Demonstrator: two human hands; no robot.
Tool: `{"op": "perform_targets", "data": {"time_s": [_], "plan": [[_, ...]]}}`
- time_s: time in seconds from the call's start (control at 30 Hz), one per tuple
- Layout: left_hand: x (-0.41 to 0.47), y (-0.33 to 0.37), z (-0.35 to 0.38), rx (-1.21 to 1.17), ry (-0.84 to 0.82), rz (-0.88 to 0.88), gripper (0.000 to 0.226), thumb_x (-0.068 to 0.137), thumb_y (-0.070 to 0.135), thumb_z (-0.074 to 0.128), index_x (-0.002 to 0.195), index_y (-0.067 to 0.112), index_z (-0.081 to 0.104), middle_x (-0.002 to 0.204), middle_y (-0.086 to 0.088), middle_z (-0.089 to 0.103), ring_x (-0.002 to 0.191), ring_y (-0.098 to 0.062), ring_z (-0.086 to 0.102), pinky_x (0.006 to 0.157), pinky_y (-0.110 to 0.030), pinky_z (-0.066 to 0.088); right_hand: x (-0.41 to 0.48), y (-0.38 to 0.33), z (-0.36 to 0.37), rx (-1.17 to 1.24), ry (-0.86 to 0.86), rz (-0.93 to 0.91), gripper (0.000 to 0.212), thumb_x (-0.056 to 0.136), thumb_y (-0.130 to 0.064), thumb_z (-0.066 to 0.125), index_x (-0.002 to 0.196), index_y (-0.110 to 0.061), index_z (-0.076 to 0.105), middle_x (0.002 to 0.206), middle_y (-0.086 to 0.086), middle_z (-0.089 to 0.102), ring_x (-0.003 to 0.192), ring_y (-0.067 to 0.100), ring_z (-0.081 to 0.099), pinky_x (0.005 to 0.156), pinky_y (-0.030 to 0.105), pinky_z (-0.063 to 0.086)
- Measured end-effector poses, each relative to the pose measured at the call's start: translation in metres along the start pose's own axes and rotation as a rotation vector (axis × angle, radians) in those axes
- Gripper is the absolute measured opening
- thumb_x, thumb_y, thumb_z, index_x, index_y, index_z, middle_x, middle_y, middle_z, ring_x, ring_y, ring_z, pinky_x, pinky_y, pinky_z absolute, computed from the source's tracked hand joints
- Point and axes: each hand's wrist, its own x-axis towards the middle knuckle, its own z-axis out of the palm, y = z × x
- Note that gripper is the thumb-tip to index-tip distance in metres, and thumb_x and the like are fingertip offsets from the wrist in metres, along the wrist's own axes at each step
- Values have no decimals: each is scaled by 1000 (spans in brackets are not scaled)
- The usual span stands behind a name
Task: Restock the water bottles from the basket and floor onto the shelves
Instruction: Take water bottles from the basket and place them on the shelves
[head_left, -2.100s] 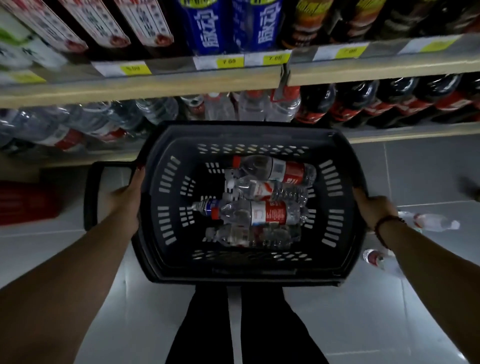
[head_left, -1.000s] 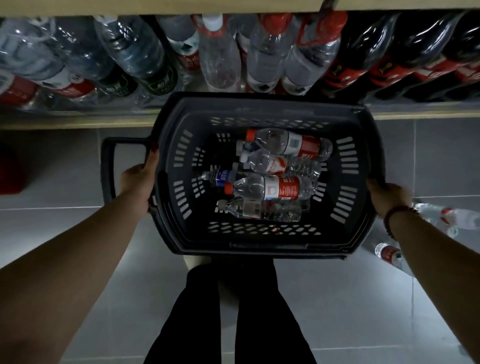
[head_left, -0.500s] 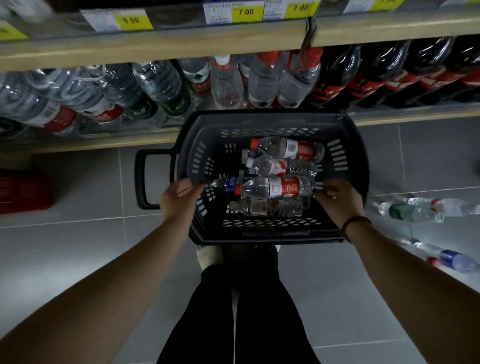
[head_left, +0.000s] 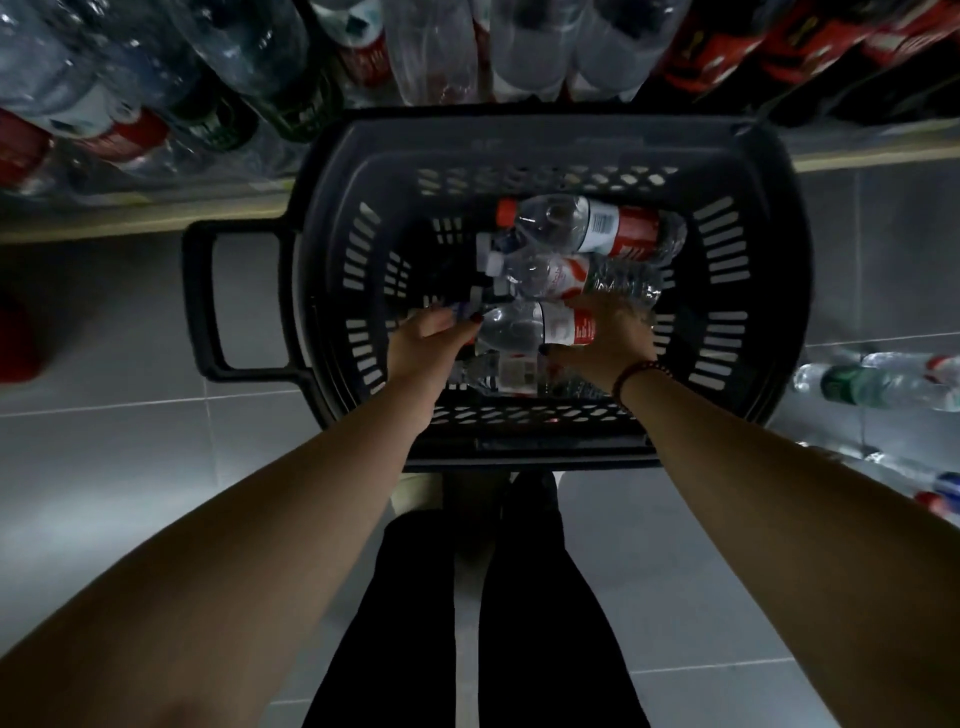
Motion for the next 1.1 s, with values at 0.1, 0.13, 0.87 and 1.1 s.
{"op": "perform_targets", "data": {"time_s": [0.1,0.13,0.87,1.1], "plan": [[13,-14,4,-11,-39,4,40,84,23,73,120,8,66,119,-3,68,107,-12,63,80,-14,45,16,2,10,-84,-4,5,74,66,-58,74,130,-30,49,141,1,45,133,27,35,108,48,34],[17,-17,4,-19,-41,-5,42,83,25,74,121,8,65,119,-4,68,108,-13,63,83,-16,45,22,3,13,-107,-3,1,77,65,-60,74,131,-30,47,142,1,43,134,27,33,109,47,32],[28,1,4,-243,-279,-28,49,88,46,60,128,19,56,129,-2,62,120,-15,57,106,-37,42,56,-5,-29,332,-285,-65,38,62,-29,85,93,-15,69,92,-5,68,89,11,63,75,19,48],[-2,37,15,-284,-430,-60,48,77,56,53,113,25,63,105,5,73,105,-16,65,97,-38,48,20,-53,-38,1023,-264,-8,44,78,-37,70,112,-9,64,106,11,72,95,27,70,85,44,56]]}}
